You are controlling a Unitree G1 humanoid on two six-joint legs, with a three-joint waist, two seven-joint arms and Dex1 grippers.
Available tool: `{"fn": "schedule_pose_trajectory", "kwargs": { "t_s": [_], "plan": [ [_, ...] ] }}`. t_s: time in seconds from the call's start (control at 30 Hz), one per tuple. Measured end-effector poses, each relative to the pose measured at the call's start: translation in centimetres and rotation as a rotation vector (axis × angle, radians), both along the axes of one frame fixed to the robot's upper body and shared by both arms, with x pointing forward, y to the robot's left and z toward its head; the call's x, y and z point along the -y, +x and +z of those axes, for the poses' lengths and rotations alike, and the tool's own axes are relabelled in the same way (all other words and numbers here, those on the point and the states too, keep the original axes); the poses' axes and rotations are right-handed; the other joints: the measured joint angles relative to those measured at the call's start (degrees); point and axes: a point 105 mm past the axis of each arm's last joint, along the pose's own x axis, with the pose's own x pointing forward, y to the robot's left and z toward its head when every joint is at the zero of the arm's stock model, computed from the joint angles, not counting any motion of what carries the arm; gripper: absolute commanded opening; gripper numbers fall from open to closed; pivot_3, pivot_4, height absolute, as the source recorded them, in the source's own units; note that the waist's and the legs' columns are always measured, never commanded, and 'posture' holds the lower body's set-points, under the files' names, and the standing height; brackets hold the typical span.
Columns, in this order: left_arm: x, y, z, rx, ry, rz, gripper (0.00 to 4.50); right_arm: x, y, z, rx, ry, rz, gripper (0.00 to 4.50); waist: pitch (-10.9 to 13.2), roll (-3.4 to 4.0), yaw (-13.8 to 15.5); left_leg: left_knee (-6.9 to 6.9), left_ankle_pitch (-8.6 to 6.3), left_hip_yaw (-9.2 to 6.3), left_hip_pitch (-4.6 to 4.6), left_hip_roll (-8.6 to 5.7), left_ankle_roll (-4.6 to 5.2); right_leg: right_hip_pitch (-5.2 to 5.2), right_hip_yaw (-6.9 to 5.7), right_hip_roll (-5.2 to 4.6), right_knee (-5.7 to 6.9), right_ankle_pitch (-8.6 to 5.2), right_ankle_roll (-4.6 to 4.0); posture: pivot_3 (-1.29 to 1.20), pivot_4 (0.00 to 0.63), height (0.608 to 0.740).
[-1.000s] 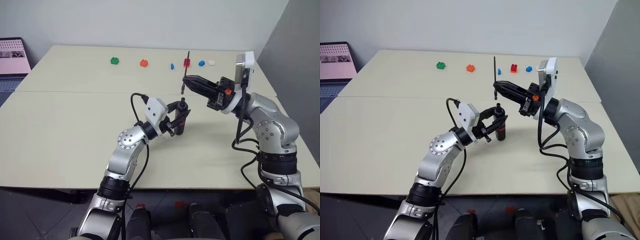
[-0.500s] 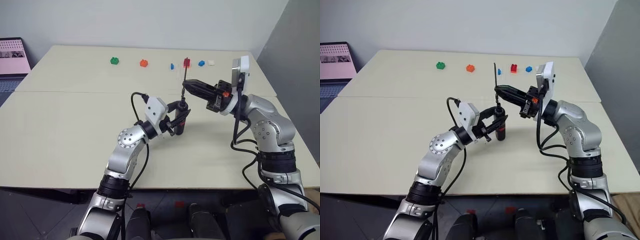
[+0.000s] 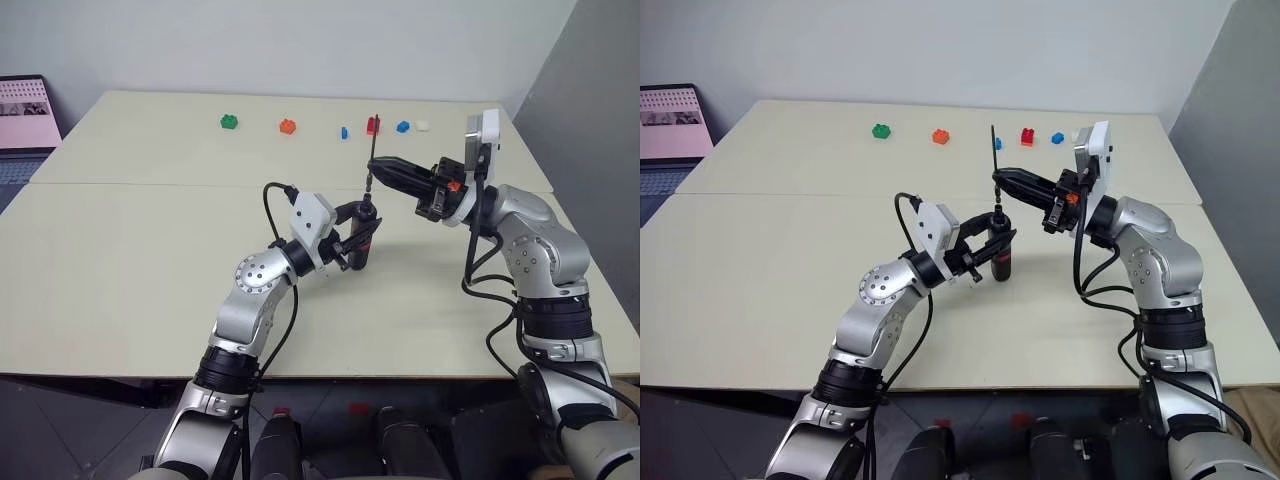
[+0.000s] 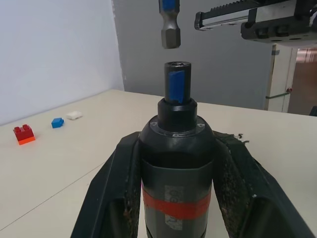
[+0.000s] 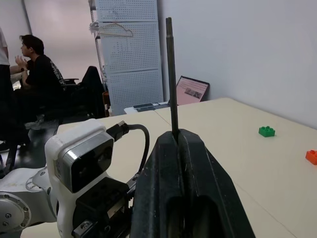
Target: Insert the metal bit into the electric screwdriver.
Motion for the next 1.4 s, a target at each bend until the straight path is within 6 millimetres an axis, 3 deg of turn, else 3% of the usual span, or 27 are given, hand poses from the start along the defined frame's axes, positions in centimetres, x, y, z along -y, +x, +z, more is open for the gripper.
{"fn": "schedule_pose_trajectory", "kwargs": {
  "t_s": [0.67, 1.4],
  "plan": [
    [-0.04, 0.0, -0.02, -0.001, 0.002, -0.001, 1.64, 0.16, -0.19, -0.7, 0.012, -0.038, 0.01, 0.0, 0.0, 0.0, 0.0, 0.0, 0.0, 0.0, 0.01, 0.0, 0.0, 0.0, 0.0, 0.0, 0.0, 0.0, 0.0, 0.0, 0.15, 0.74],
    [-0.1, -0.01, -0.01, -0.001, 0.003, -0.004, 1.64, 0.02, -0.16, -0.04, 0.029, -0.035, 0.005, 0.0, 0.0, 0.0, 0.0, 0.0, 0.0, 0.0, 0.0, 0.0, 0.0, 0.0, 0.0, 0.0, -0.01, 0.0, 0.0, 0.0, 0.15, 0.74]
  ]
}}
